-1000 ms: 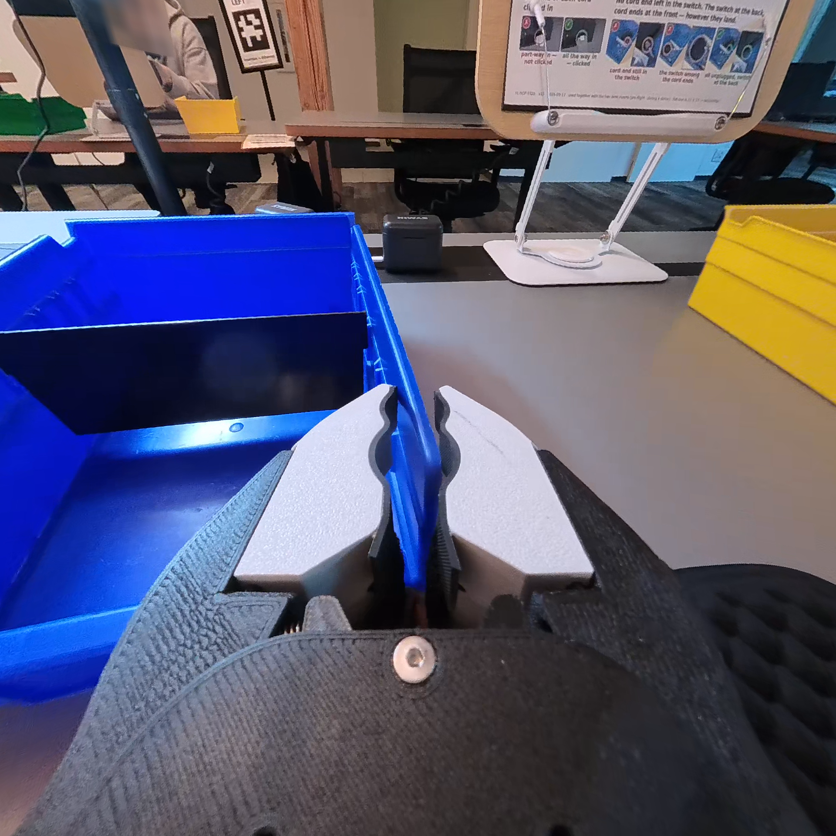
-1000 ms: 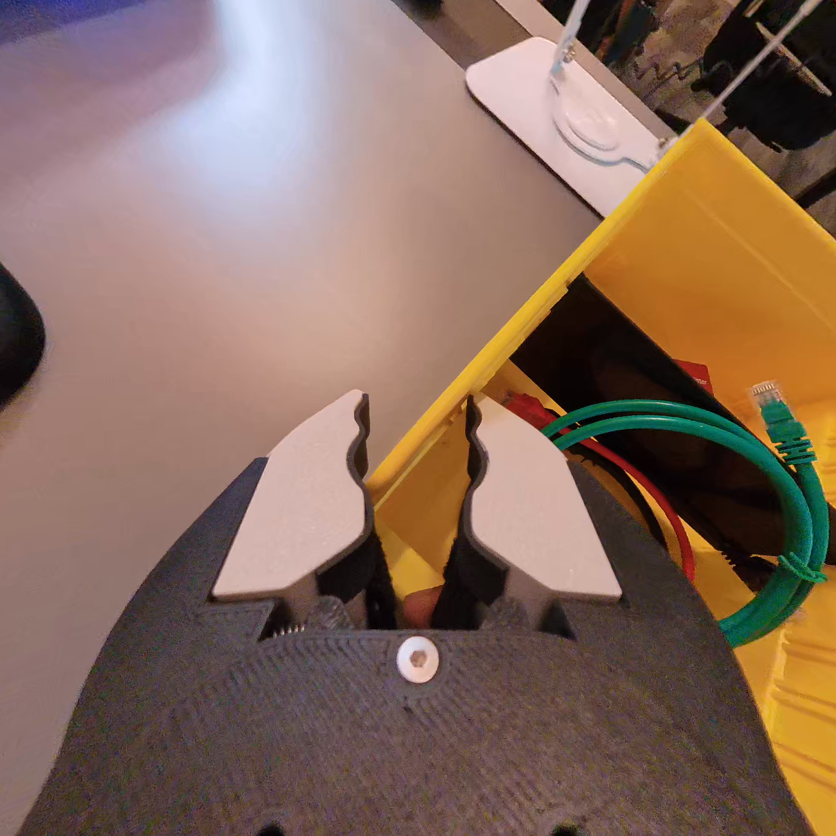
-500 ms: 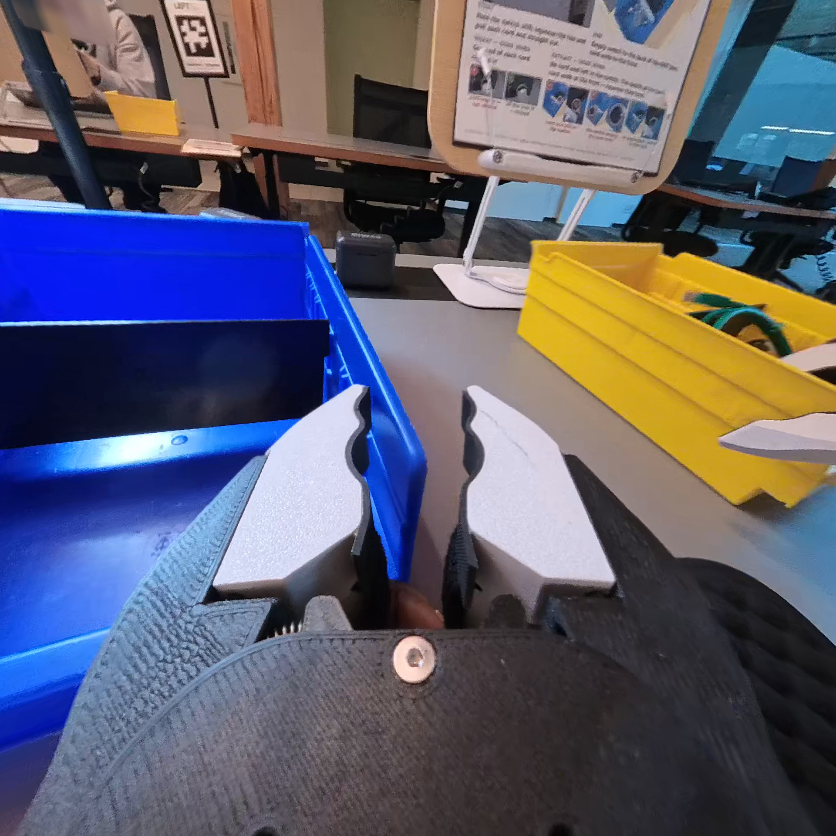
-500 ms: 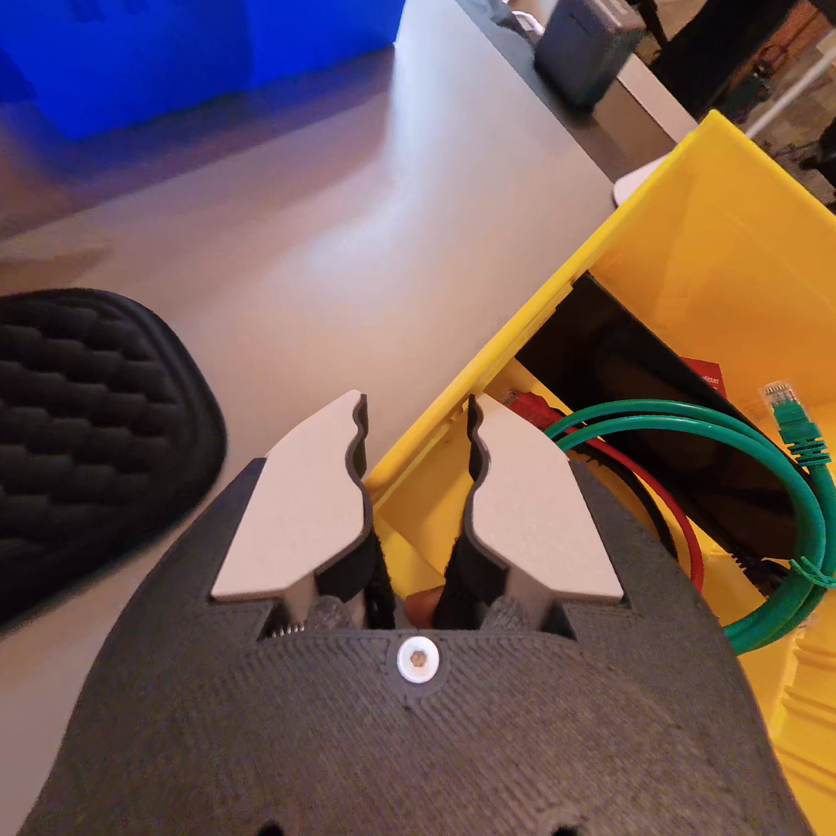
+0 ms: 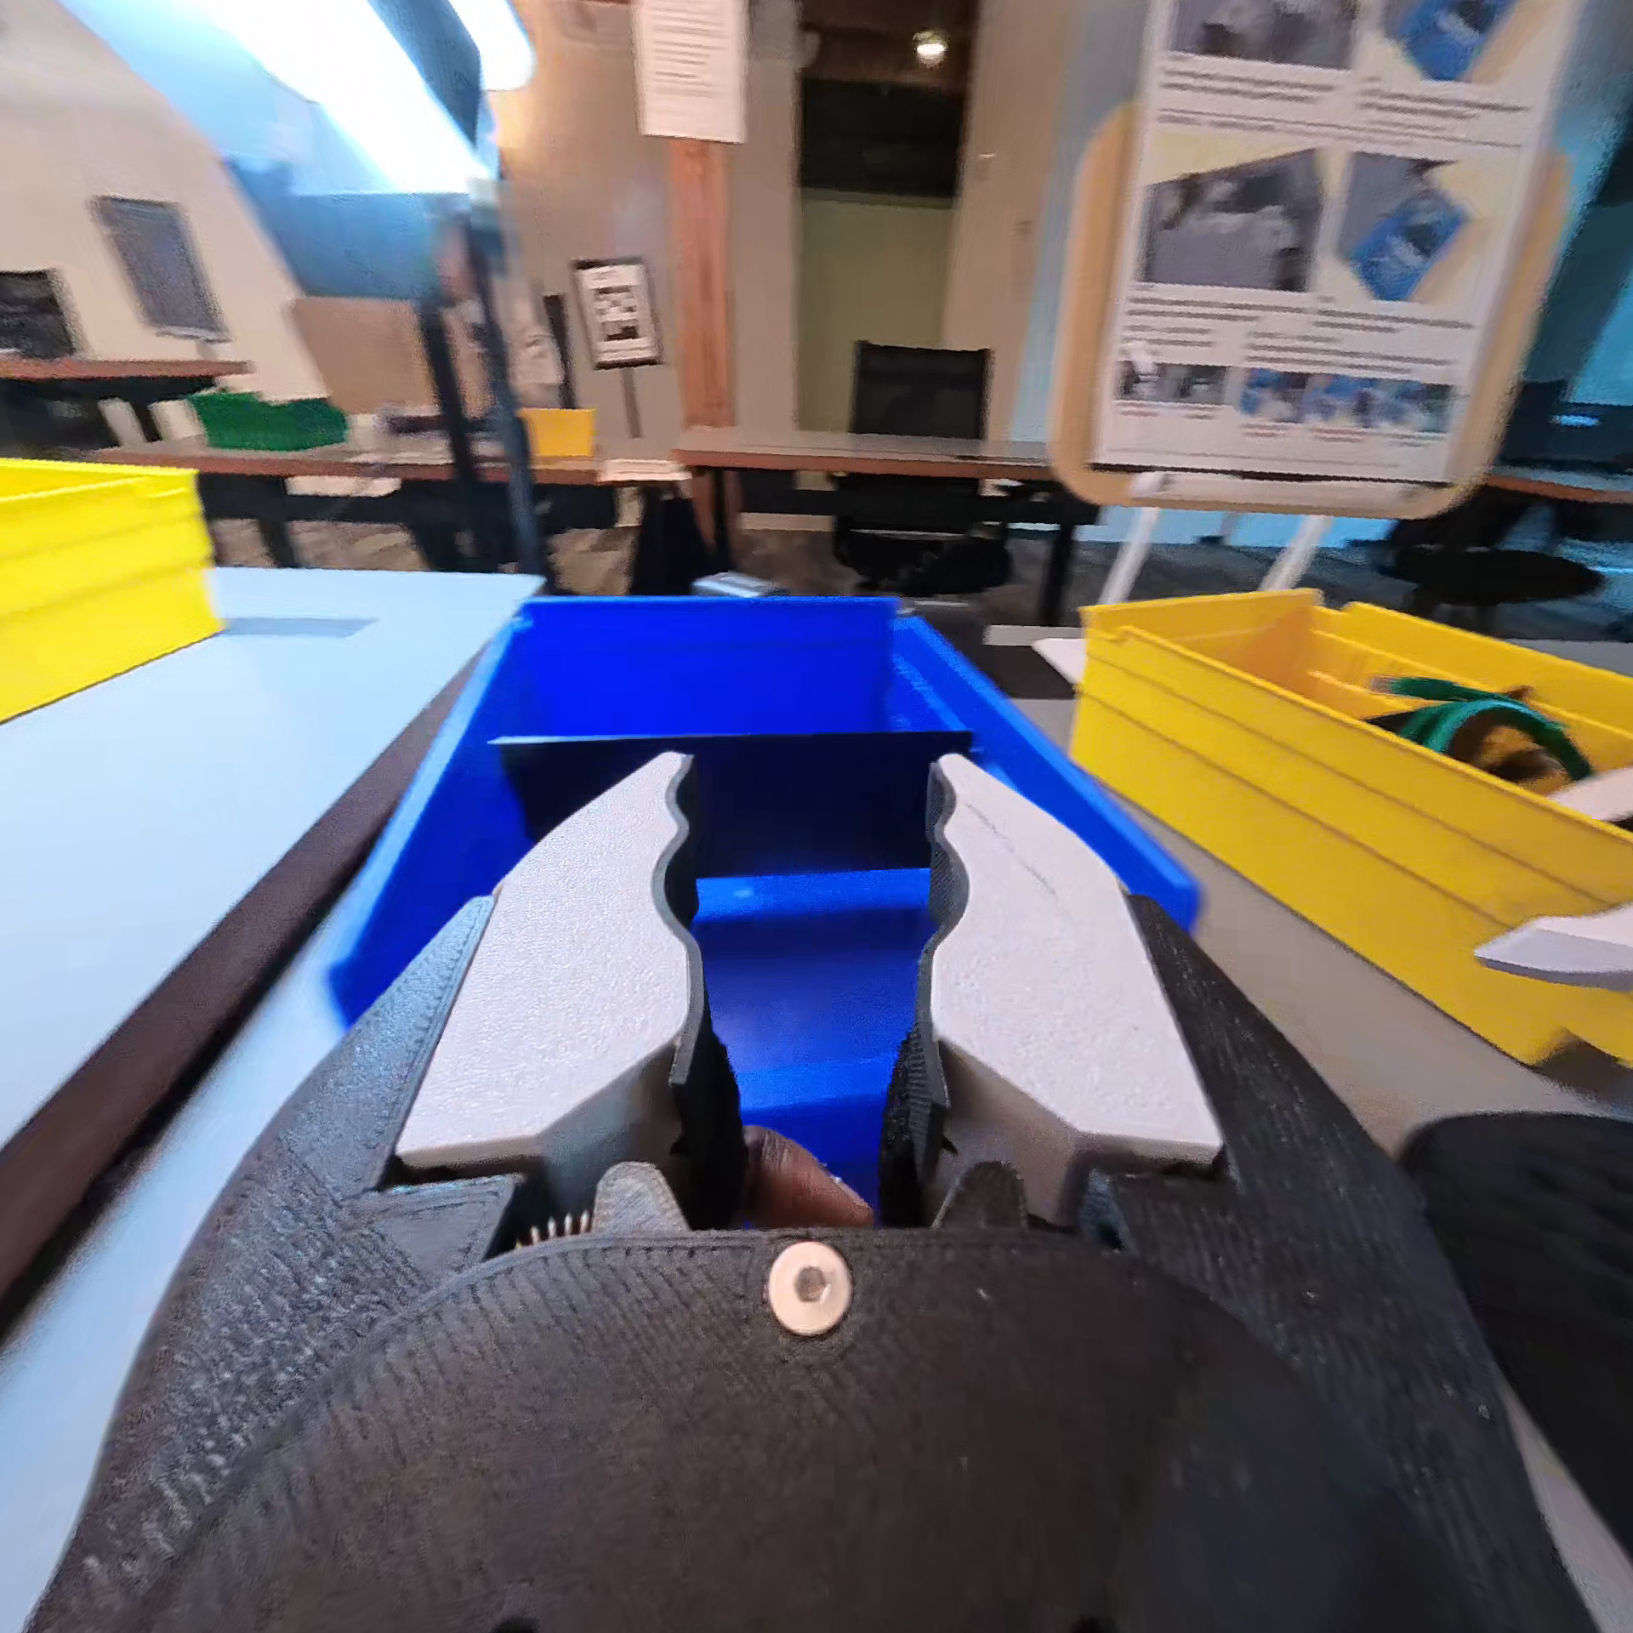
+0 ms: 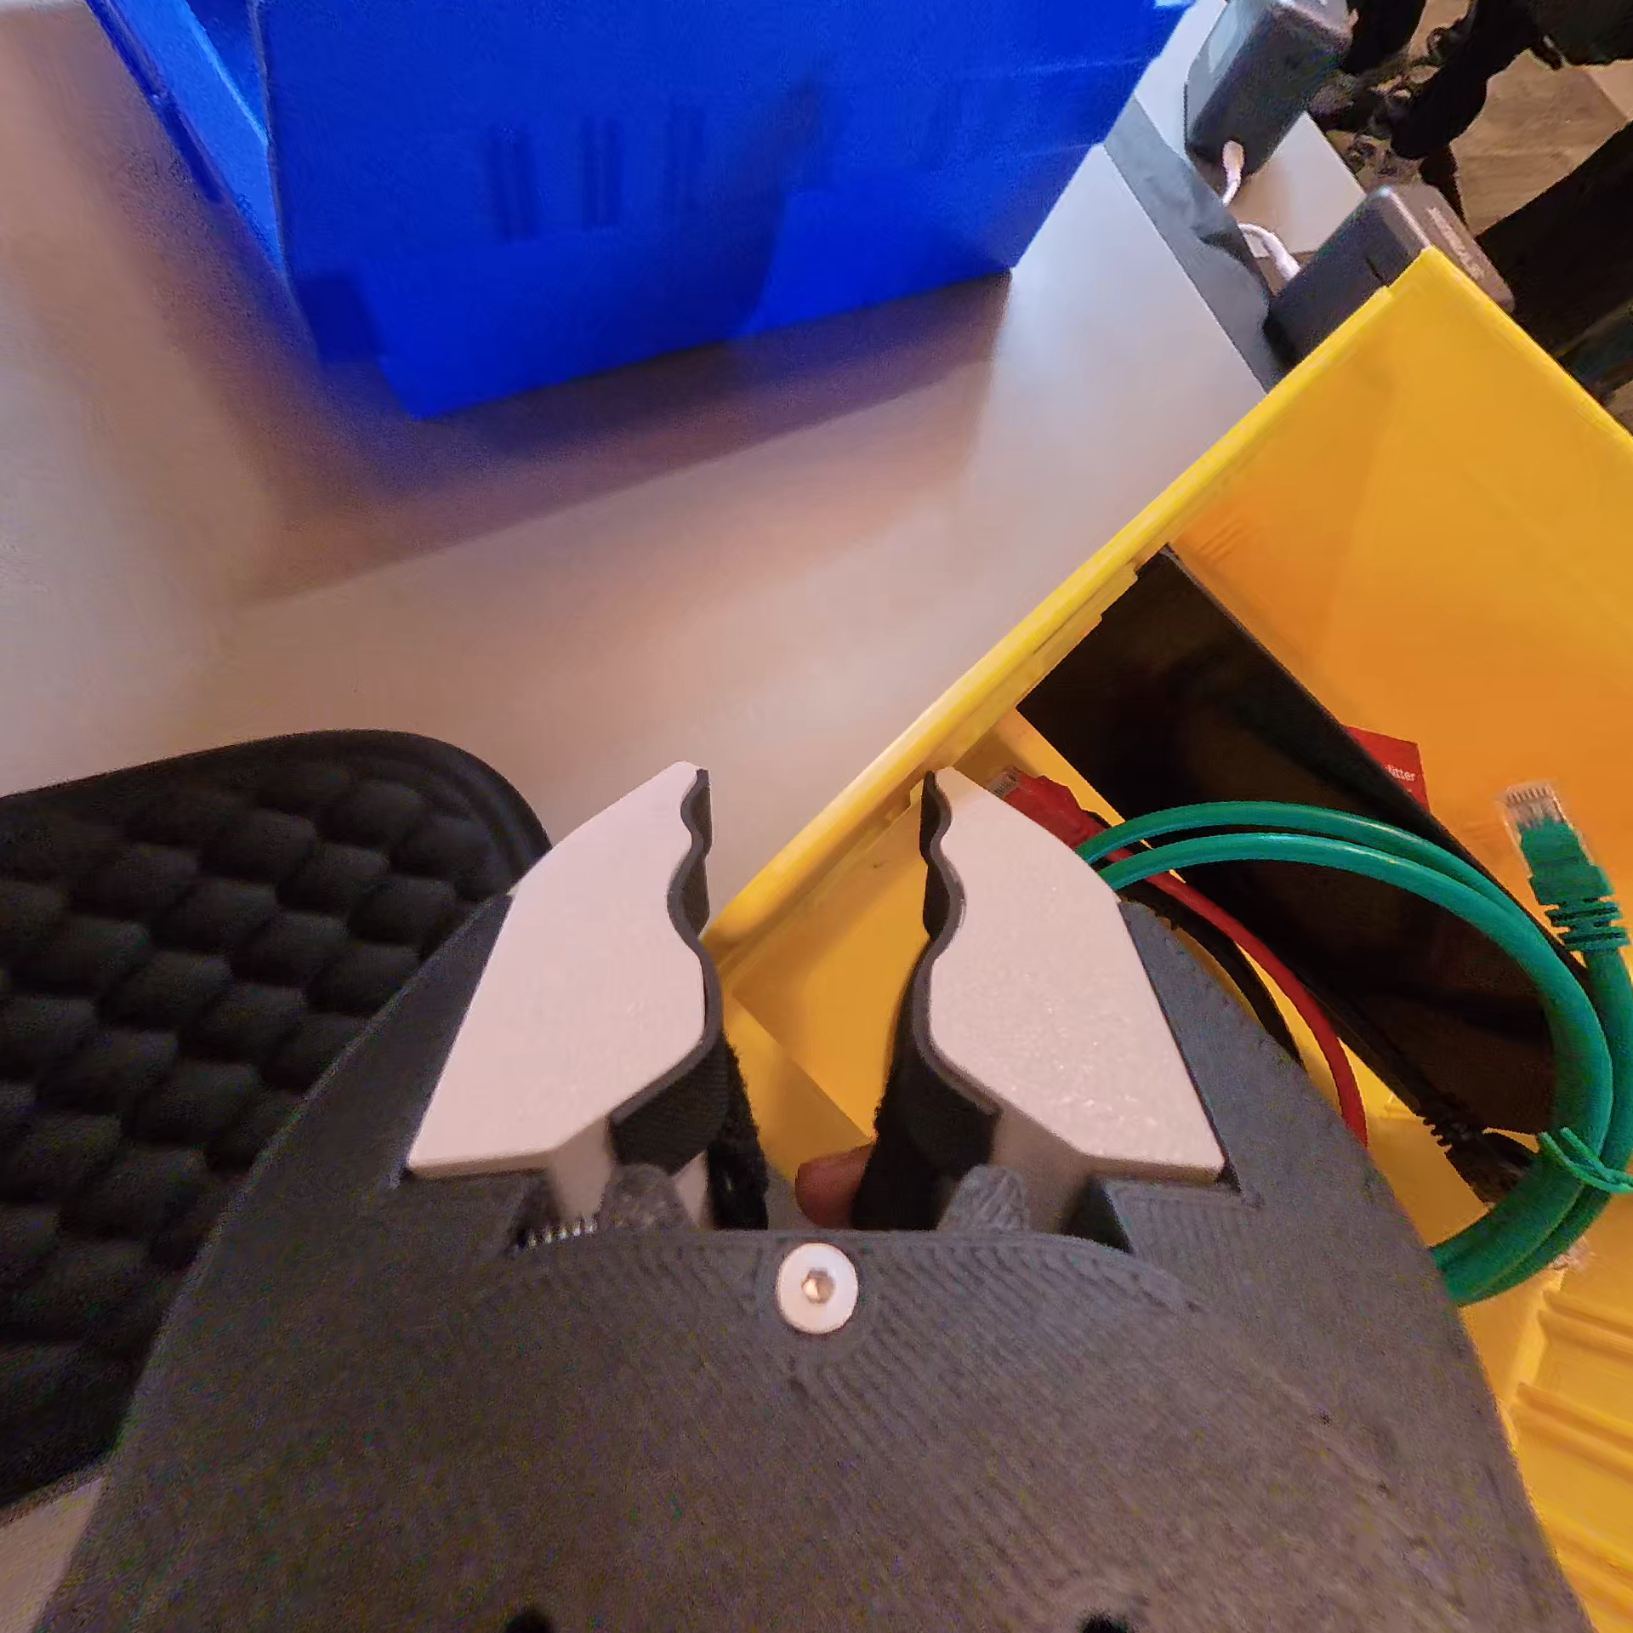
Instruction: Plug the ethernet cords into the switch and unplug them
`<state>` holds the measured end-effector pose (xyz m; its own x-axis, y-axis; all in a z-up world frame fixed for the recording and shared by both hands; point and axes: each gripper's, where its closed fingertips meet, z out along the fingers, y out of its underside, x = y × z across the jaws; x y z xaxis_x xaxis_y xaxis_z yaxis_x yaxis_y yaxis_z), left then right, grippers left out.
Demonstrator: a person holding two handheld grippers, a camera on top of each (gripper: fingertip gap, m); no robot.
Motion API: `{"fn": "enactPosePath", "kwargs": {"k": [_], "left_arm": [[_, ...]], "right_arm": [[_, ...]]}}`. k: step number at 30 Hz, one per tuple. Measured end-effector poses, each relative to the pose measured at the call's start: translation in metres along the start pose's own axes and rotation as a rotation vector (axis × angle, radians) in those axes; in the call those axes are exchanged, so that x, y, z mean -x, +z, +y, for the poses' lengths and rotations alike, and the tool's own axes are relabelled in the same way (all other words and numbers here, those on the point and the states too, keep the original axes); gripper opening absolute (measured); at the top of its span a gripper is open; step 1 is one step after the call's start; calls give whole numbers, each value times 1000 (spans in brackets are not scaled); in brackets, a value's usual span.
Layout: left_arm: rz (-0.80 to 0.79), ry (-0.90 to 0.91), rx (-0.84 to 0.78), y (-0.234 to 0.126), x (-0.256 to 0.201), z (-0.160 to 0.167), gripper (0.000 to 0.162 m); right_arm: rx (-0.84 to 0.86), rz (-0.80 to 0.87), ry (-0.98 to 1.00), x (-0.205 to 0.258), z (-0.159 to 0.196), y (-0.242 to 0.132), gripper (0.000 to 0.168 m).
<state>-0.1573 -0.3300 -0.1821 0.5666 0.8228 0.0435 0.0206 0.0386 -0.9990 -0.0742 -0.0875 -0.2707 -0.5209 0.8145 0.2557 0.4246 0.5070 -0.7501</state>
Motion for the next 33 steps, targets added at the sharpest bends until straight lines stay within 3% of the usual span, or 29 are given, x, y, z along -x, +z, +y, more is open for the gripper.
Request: {"fn": "enactPosePath", "kwargs": {"k": [3, 8, 27, 33], "left_arm": [[-132, -17, 20, -11, 39, 7, 49], [-195, -41, 57, -19, 64, 19, 51], [-198, 14, 170, -14, 66, 44, 55], [-234, 46, 146, -17, 70, 35, 55]], "right_arm": [[-6, -8, -8, 4, -7, 7, 48], [-14, -23, -23, 8, -17, 18, 49], [-42, -137, -164, 20, -40, 42, 50], [-69, -199, -195, 24, -42, 42, 52]]}}
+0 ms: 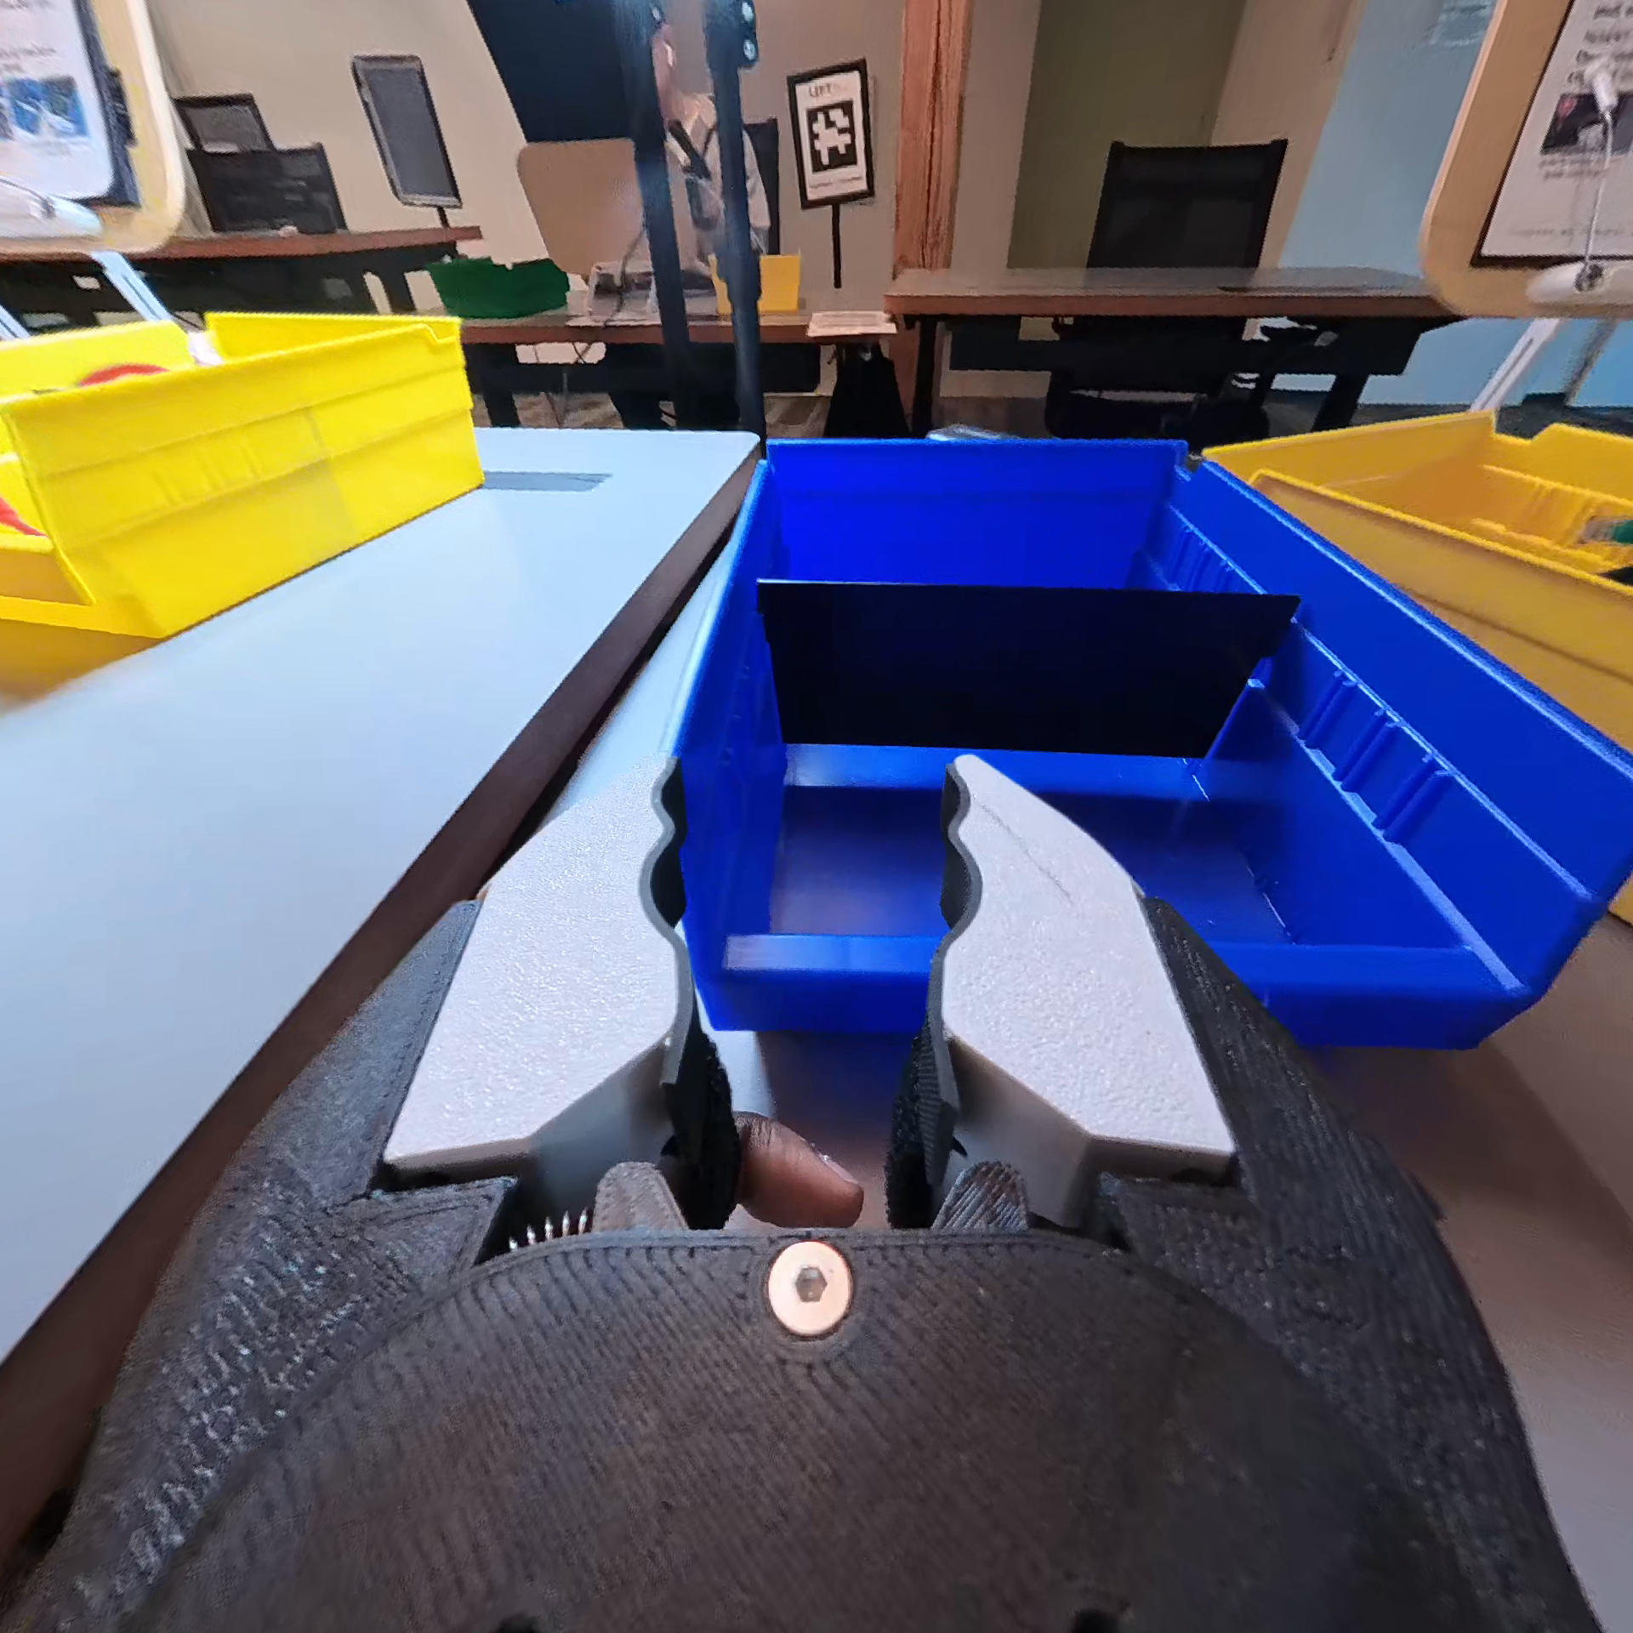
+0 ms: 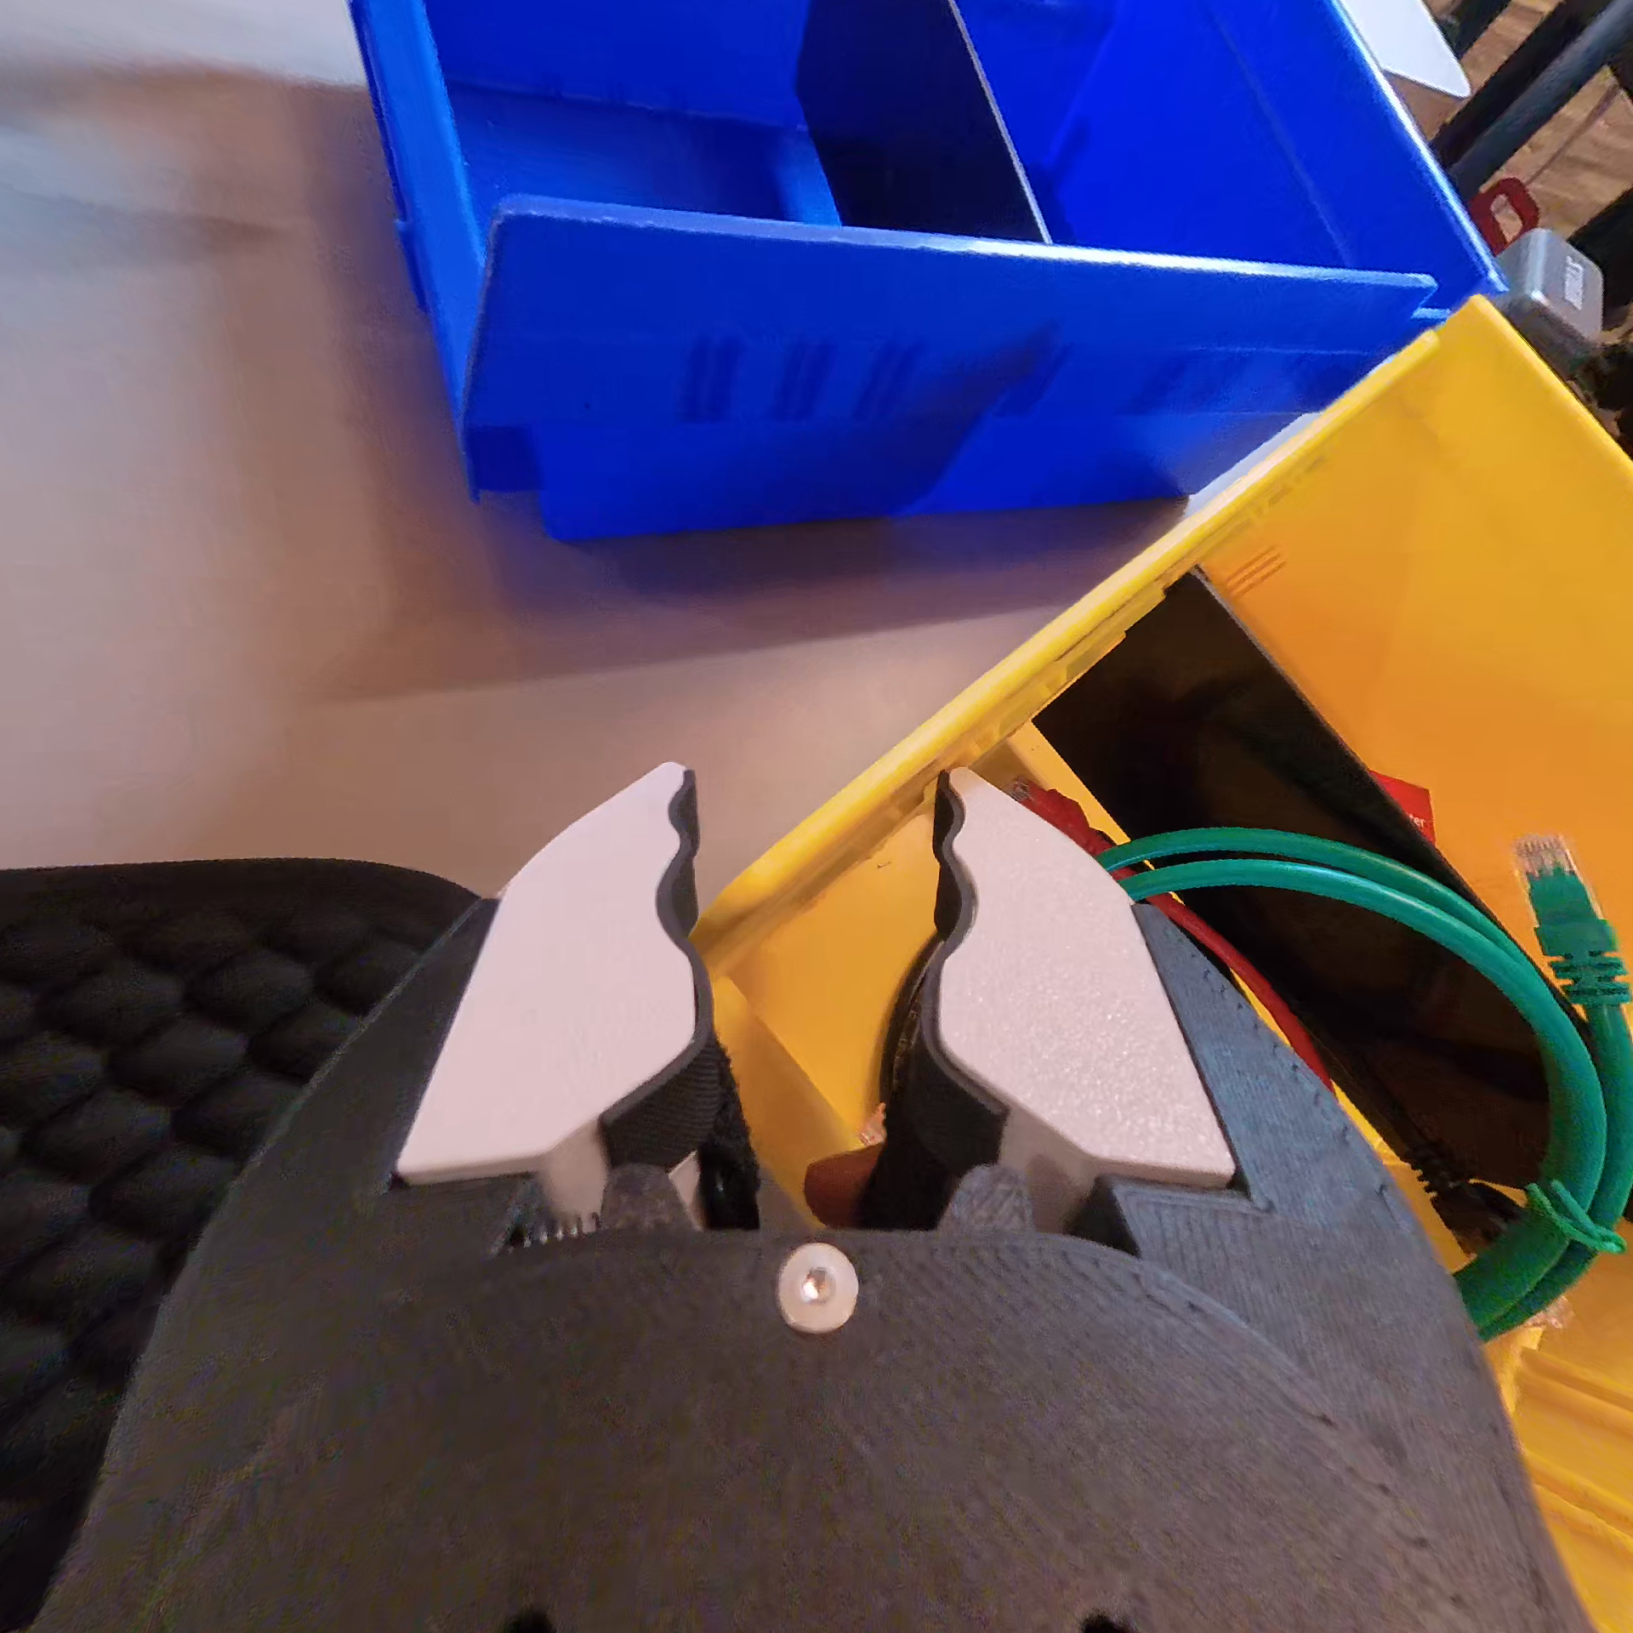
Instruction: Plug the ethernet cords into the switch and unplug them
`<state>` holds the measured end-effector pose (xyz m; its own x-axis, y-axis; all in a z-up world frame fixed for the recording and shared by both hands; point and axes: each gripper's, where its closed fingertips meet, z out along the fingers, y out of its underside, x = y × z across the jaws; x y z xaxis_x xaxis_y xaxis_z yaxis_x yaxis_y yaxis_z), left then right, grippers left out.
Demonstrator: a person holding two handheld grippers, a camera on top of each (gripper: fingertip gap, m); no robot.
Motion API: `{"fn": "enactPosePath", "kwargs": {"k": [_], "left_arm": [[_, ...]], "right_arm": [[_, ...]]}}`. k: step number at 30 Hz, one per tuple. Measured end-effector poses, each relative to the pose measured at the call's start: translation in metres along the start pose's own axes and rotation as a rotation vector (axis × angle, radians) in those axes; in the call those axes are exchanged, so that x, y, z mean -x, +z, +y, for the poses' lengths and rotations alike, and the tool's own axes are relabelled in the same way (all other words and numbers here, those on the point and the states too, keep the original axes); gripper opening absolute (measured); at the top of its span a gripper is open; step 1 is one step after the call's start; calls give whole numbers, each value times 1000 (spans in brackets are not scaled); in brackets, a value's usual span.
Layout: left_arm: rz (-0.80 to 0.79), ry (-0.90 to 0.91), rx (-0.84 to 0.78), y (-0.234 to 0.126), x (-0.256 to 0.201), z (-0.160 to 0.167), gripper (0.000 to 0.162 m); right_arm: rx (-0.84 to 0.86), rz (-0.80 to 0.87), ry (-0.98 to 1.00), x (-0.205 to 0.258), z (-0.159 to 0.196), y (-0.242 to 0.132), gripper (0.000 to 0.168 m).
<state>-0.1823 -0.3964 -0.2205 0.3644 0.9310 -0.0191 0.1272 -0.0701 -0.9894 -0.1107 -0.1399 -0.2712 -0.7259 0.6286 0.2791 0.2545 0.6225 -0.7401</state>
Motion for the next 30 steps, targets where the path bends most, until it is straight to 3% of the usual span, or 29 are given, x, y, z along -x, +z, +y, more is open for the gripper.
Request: {"fn": "enactPosePath", "kwargs": {"k": [9, 11, 15, 17, 20, 22, 24, 27, 29, 30], "left_arm": [[-31, -41, 20, 9, 6, 15, 60], [-51, -27, 27, 11, 7, 18, 60], [-127, 7, 22, 14, 18, 20, 62], [-115, 5, -1, 18, 19, 16, 60], [-84, -10, 32, 26, 20, 17, 37], [-99, 6, 88, 19, 23, 19, 8], [-10, 30, 167, 5, 5, 23, 6], [34, 138, 297, -16, -4, 30, 14], [37, 151, 290, -17, -1, 26, 47], [53, 140, 259, -12, -1, 24, 54]], "right_arm": [[-55, -64, 8, 6, -3, 0, 59], [-149, 17, 60, -4, -18, -7, 79], [-467, 123, 116, 0, -74, -45, 70], [-509, 88, 113, 18, -89, -46, 71], [-431, -30, 124, 51, -91, -23, 75], [-365, -62, 168, 62, -86, -8, 75], [-339, -72, 218, 67, -85, 0, 75], [-302, 5, 238, 56, -80, 3, 82], [-260, 50, 249, 47, -74, 5, 80], [-257, 64, 258, 43, -74, 6, 72]]}}
